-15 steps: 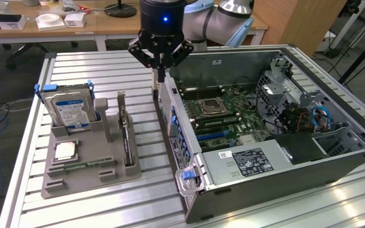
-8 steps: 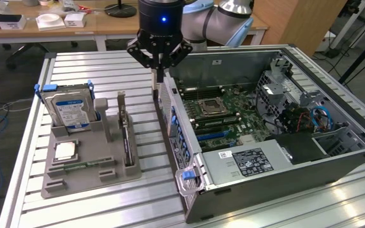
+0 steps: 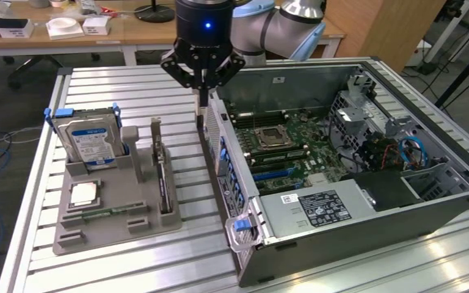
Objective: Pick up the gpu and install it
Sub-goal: 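Reach for the gpu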
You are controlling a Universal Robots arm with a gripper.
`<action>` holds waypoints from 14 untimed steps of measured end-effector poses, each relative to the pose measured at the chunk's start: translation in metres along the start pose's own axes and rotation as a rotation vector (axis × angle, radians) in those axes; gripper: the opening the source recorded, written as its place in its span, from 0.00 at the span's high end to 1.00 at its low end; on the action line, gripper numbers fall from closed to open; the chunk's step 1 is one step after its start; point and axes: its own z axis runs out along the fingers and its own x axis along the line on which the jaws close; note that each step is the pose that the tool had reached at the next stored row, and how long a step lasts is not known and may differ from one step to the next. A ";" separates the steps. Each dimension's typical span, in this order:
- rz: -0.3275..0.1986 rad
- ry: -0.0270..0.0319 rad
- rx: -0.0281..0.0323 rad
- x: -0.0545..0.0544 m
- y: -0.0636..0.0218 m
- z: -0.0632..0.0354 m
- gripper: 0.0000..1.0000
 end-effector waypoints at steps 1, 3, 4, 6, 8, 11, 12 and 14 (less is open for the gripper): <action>0.000 0.0000 0.0000 0.000 0.0000 0.0001 0.89; 0.000 0.0000 -0.0001 0.001 -0.0001 0.0002 0.89; 0.000 0.0000 0.0000 0.002 -0.0002 0.0003 0.89; 0.000 0.0000 0.0000 0.003 -0.0002 0.0005 0.89; 0.000 0.0000 0.0000 0.004 -0.0003 0.0006 0.89; 0.000 0.0000 0.0000 0.006 -0.0005 0.0009 0.89; 0.000 0.0000 -0.0001 0.006 -0.0005 0.0010 0.89; 0.000 0.0000 0.0000 0.008 -0.0006 0.0011 0.89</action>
